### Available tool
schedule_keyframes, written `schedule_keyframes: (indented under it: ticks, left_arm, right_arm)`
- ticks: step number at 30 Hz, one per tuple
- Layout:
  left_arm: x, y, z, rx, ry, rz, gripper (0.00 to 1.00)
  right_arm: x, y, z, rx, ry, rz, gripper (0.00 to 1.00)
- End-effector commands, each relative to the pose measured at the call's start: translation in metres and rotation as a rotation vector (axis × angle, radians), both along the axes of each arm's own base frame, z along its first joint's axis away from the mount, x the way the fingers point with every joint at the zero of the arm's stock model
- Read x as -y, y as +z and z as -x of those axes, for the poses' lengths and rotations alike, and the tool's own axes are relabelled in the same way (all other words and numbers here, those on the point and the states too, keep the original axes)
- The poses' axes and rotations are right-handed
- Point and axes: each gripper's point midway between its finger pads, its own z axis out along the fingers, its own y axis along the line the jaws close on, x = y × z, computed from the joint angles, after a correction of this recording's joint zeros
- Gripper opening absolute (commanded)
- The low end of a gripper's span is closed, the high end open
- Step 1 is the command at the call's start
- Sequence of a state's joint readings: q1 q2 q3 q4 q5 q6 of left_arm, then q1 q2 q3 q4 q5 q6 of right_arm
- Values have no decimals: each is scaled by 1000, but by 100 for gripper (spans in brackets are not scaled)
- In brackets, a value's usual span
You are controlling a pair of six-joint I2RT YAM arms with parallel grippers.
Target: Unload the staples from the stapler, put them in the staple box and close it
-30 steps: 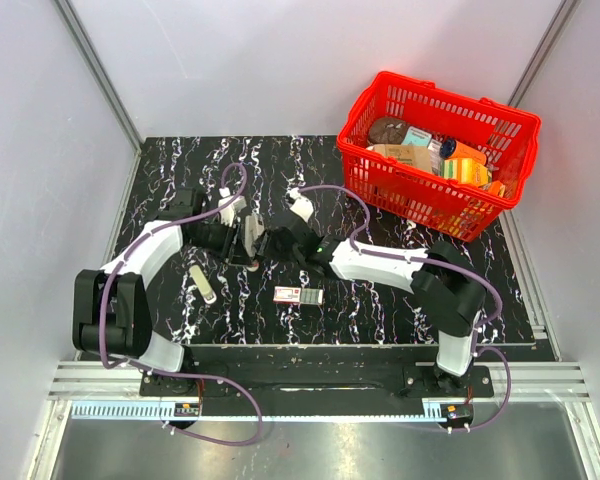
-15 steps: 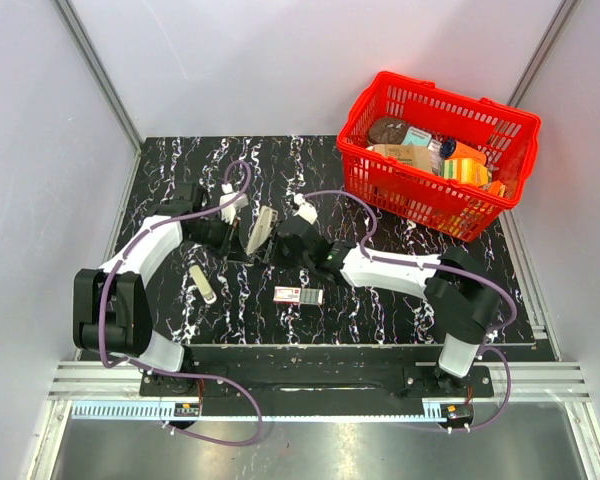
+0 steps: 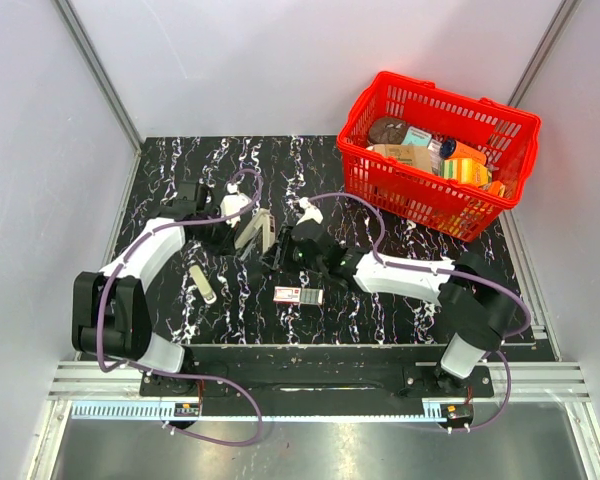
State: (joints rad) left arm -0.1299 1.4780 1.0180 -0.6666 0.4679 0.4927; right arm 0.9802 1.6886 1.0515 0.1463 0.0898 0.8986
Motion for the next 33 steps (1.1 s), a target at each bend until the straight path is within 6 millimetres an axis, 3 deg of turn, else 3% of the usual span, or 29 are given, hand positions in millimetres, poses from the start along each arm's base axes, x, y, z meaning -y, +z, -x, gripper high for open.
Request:
schedule_keyframes:
  ticks: [1, 8, 14, 19, 26, 33]
  left_arm:
    - [-41, 33, -62, 344, 86, -244, 0]
    - [-46, 29, -66, 464, -4, -466, 0]
    - [-44, 24, -70, 520, -22, -545, 0]
    - [-45, 22, -72, 535, -27, -602, 0]
    - [-48, 35, -79, 595, -13, -665, 0]
    - [-34, 44, -71, 597, -27, -634, 0]
  right_arm:
    - [5, 32, 6, 115, 116, -4, 0]
    - [38, 24, -2, 130, 154, 81, 0]
    - [59, 18, 2, 146, 163, 121, 0]
    - [67, 9, 5, 153, 173, 153, 0]
    - [71, 2, 10, 170, 198, 169, 0]
    - [67, 5, 9, 175, 196, 139, 0]
